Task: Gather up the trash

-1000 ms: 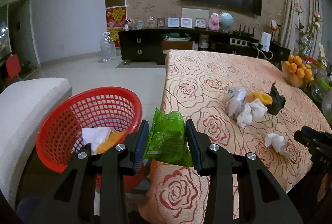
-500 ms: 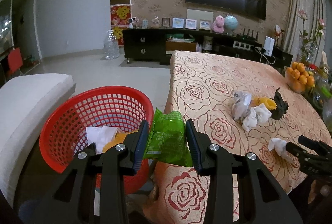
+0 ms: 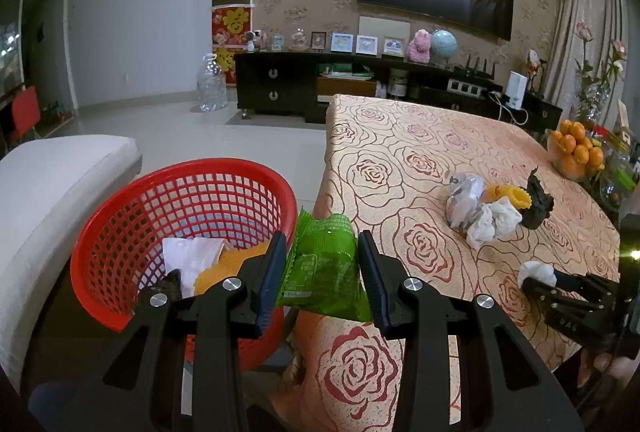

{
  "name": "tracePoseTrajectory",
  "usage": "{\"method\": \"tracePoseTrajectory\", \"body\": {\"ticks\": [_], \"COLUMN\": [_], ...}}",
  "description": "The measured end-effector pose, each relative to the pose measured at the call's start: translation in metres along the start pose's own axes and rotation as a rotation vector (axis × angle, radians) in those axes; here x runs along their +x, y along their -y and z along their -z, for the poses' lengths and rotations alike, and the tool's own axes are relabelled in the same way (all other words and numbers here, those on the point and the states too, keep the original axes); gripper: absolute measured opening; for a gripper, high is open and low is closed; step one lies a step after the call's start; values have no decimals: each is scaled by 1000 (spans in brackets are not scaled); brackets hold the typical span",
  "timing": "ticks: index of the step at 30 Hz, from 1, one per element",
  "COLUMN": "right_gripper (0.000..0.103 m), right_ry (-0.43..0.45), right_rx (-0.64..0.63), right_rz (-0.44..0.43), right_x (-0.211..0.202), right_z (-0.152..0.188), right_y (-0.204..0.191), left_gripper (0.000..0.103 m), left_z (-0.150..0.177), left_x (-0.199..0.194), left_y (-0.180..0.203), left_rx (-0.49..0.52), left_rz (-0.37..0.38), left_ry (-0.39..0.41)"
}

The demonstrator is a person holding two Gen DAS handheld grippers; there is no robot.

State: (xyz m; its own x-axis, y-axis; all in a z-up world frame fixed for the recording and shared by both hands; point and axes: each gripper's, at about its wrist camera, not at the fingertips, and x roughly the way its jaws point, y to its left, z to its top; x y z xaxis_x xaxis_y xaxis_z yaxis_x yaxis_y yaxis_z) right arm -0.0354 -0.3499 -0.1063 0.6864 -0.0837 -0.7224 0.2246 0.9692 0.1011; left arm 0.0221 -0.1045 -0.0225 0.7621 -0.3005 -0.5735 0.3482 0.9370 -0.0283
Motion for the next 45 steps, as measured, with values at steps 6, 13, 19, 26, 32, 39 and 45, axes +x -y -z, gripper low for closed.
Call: {"method": "tracePoseTrajectory", "body": {"ticks": [6, 13, 19, 26, 32, 39, 45], "right_gripper": [33, 33, 33, 33, 33, 33, 33], "right_ry": [37, 107, 142, 162, 160, 154, 153], "right_rx": [34, 44, 63, 73, 71, 55, 45], "right_rz": [-14, -2, 6, 8, 10, 11, 8], "right_x": [-15, -40, -56, -67, -66, -65, -66], "right_z": [1, -4, -10, -14, -14, -14, -16], "right_y": [9, 13, 15, 13, 11, 1, -5], "left_gripper": [36, 36, 36, 36, 36, 36, 57], "left_z": [0, -3, -10, -29, -48, -48, -43], "left_x": [0, -2, -9, -16, -9, 17, 21], "left_y": [0, -1, -2, -17, -61, -105, -111], "left_rx": [4, 2, 5, 21, -10, -84, -106], "left_rz": [0, -6, -13, -71, -168, -253, -248], "left_ry": [-1, 12, 30, 74, 62, -31, -53]}}
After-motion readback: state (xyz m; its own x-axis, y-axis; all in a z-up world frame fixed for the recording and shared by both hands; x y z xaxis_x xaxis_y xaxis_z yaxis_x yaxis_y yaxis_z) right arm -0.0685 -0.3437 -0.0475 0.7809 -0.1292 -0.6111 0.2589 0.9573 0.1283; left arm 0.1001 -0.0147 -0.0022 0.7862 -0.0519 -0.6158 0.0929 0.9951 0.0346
